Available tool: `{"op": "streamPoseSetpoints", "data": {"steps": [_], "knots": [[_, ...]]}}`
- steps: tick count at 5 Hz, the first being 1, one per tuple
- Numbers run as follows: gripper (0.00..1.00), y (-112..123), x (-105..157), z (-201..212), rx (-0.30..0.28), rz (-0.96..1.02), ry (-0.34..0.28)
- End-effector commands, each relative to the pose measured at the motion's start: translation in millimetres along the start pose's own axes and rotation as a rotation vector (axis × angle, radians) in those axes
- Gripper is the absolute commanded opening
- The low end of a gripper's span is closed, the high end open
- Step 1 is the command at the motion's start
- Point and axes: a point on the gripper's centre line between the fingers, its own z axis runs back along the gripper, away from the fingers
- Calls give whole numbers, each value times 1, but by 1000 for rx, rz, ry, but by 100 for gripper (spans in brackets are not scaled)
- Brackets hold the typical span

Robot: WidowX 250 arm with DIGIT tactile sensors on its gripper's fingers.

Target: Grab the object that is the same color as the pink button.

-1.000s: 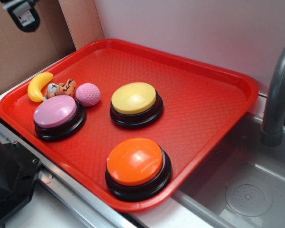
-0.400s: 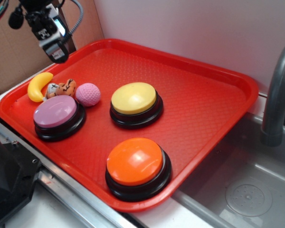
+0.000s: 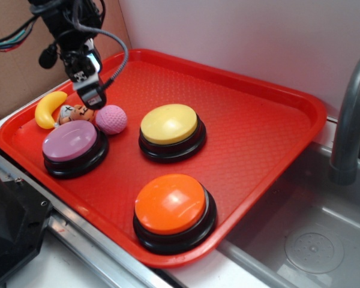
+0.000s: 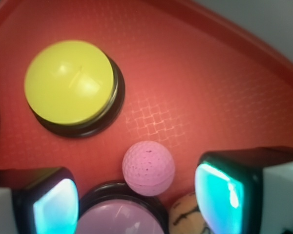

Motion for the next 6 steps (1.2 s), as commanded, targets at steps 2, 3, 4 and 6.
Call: {"op": "streamPoseSetpoints", "data": {"steps": [2,3,4,6], "knots": [[100,9,-8,-44,-21,44,-3],[100,9,-7,-51,-35,40,-4],[63,11,-9,-60,-42,46,55],[0,20,-17,-64,-33,107,90]]}}
